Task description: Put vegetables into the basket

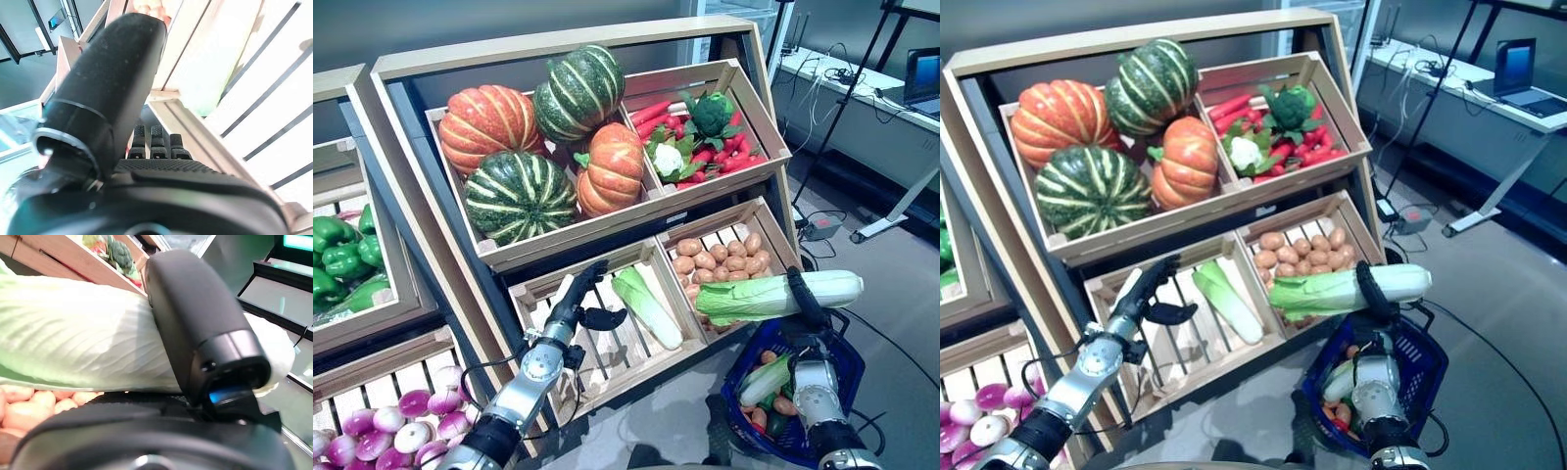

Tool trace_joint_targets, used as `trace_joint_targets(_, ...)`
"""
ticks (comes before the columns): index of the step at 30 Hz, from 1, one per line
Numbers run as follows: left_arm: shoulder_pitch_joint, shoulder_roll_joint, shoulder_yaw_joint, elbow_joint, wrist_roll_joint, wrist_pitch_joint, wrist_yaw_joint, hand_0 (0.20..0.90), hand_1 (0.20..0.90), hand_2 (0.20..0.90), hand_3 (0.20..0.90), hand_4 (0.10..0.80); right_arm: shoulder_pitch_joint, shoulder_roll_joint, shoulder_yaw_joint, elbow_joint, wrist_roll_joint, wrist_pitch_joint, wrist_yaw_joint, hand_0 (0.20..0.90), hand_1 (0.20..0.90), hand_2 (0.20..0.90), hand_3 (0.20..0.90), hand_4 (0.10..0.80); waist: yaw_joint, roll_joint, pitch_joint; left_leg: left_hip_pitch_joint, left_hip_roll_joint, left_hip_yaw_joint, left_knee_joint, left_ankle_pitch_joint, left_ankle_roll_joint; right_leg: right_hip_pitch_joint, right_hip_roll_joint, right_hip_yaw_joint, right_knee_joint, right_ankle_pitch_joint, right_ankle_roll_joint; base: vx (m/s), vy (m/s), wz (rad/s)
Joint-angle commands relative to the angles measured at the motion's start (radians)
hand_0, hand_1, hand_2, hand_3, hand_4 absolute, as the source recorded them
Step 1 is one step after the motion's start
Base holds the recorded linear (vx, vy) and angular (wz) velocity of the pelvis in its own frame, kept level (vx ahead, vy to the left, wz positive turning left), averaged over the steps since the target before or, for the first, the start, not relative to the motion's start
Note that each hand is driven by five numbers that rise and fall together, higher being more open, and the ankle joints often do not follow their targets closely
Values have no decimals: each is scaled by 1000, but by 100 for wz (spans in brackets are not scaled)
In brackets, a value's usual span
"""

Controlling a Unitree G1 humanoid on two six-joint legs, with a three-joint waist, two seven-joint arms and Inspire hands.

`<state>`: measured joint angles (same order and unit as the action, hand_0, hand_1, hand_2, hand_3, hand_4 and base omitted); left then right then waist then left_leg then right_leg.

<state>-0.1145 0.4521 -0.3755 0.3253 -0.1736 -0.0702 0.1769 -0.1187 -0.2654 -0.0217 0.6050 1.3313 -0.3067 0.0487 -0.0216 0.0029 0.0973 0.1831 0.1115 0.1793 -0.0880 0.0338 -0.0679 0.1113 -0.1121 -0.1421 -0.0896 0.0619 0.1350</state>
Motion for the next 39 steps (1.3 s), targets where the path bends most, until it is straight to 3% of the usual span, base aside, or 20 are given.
trace_joint_targets(1, -70, -4, 51, -25, -36, -91, 29, 900, 900, 900, 900, 800, -88, -37, -31, -63, -54, -106, 59, 300, 300, 300, 300, 400, 13, -52, 24, -108, -6, 20, 357, -71, -7, 31, 28, 22, 2, -5, -91, -55, -162, -15)
trace_joint_targets(2, -60, -9, 59, -30, -37, -102, 19, 900, 900, 900, 900, 800, -78, -36, -24, -60, -55, -123, 69, 300, 300, 300, 300, 400, 21, -59, 47, -170, 1, 2, 458, -45, -15, 32, 29, 23, 4, 4, -103, -51, -104, -24)
trace_joint_targets(4, -47, -16, 69, -30, -39, -114, 3, 900, 900, 900, 900, 800, -73, -36, -15, -52, -40, -140, 76, 300, 300, 300, 300, 400, 30, -61, 75, -228, 2, -25, 512, -41, -14, 38, 31, 26, 9, 11, -108, 13, 14, -25)
trace_joint_targets(5, -25, -22, 76, -26, -43, -127, -8, 900, 900, 900, 900, 800, -78, -41, -11, -47, -37, -141, 79, 300, 300, 300, 300, 400, 45, -52, 91, -239, -21, -68, 415, -46, -9, 51, 31, 46, 12, 4, -92, 81, 115, -17)
trace_joint_targets(8, -20, -18, 77, -35, -34, -145, 0, 900, 900, 900, 900, 800, -95, -55, 0, -56, -40, -146, 65, 300, 300, 300, 300, 400, 60, -38, 101, -230, -45, -112, 263, -28, -8, 60, 29, 73, 7, -9, -76, 90, 183, -31)
trace_joint_targets(10, -36, -7, 76, -26, -23, -151, 17, 900, 900, 900, 900, 800, -97, -65, -5, -57, -41, -152, 42, 300, 300, 300, 300, 400, 60, -32, 95, -183, -70, -134, 171, -36, 10, 58, 11, 72, 4, -13, -62, 91, 197, -43)
trace_joint_targets(15, -40, 17, 106, -34, -47, -147, 18, 900, 900, 900, 900, 800, -57, -46, -29, -53, -71, -173, -2, 300, 300, 300, 300, 400, 53, -17, 74, -98, -80, -99, 98, -50, 26, 40, -31, -15, 90, -39, -33, 88, 91, -47)
trace_joint_targets(17, -31, 31, 118, -33, -59, -138, 55, 900, 900, 900, 900, 800, -64, -31, -30, -42, -88, -173, -12, 300, 300, 300, 300, 400, 68, -7, 84, -86, -64, -64, 101, -43, 29, 0, -83, -105, 201, -28, -10, -68, -32, -49)
trace_joint_targets(18, -41, 37, 121, -24, -50, -137, 81, 900, 900, 900, 900, 800, -83, -28, -33, -26, -90, -171, -15, 300, 300, 300, 300, 400, 76, -2, 96, -80, -56, -47, 104, -44, 28, -31, -119, -133, 240, -8, -1, -98, -81, -83)
trace_joint_targets(19, -60, 49, 126, -16, -60, -131, 84, 900, 900, 900, 900, 800, -100, -29, -37, -7, -98, -181, -21, 300, 300, 300, 300, 400, 78, 2, 105, -74, -48, -45, 107, -51, 23, -46, -129, -137, 235, -9, -1, -77, -96, -80)
trace_joint_targets(22, -89, 60, 130, 2, -73, -120, 95, 900, 900, 900, 900, 800, -151, -47, -29, 10, -164, -203, -117, 300, 300, 300, 300, 400, 79, 1, 116, -93, -29, -36, 162, -72, 15, -33, -102, -123, 213, -55, -11, -28, -155, -21)
trace_joint_targets(28, -160, 58, 119, -18, -89, -107, 102, 900, 900, 900, 900, 800, -287, -164, -63, 120, -373, -192, -335, 300, 300, 300, 300, 400, 97, -5, 151, -182, 5, -38, 289, -93, -14, -39, -100, -149, 246, -91, -33, -52, -114, -8)
trace_joint_targets(34, -212, 89, 103, -28, -126, -150, 134, 900, 900, 900, 900, 800, -402, -271, -66, 210, -411, -194, -359, 300, 300, 300, 300, 400, 103, 7, 229, -299, 22, -63, 430, -126, -31, -127, -120, -168, 378, -144, -55, -171, -83, 2)
trace_joint_targets(39, -283, 115, 87, -32, -173, -205, 179, 900, 900, 900, 900, 800, -522, -362, -38, 281, -479, -182, -389, 300, 300, 300, 300, 400, 97, 24, 316, -460, 28, -81, 624, -198, -15, -299, -148, -145, 601, -211, -85, -199, -23, 1)
